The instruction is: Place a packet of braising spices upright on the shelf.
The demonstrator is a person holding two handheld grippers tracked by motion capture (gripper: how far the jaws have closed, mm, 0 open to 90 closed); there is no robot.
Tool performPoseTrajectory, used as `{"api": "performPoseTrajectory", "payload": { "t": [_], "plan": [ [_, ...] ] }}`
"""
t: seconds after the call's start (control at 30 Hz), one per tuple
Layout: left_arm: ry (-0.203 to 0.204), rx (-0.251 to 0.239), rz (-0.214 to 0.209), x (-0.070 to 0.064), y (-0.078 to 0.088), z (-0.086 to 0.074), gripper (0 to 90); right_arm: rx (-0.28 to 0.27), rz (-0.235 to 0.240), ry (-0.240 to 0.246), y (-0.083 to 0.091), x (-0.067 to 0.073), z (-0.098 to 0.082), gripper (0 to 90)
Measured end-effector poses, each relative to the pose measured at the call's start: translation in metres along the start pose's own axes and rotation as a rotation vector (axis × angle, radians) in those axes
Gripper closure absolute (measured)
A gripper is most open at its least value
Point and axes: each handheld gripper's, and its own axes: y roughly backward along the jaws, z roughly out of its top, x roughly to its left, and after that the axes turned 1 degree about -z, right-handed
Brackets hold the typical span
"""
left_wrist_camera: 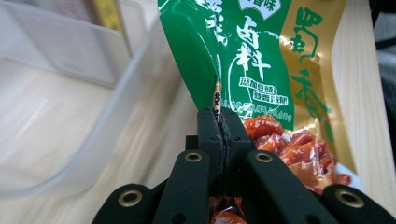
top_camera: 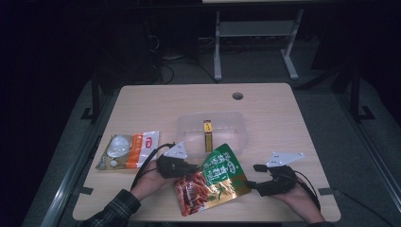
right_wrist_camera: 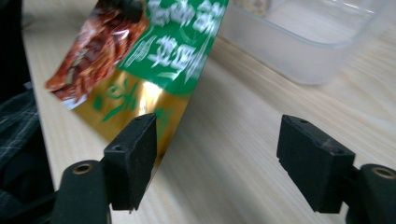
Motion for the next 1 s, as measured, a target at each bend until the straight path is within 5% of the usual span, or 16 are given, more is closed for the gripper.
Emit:
{"api": "performPoseTrajectory", "payload": {
  "t": [0.4,0.67,1.0],
  "plan": [
    [0.009,-0.128,0.073,-0.005,0.03,0.007,89.5,-0.024,0.082,0.043,-0.004,0.015,0.005,25.3],
    [0.038,-0.21,0.095,-0.008,0.041,0.012,89.5,-0.059,0.105,0.022,-0.021,0.023,0.015,27.7],
    [0.053,-0.257,0.065,-0.015,0.038,0.013,89.4,-0.145,0.166,-0.041,-0.028,0.018,0.029,56.8]
  ]
}}
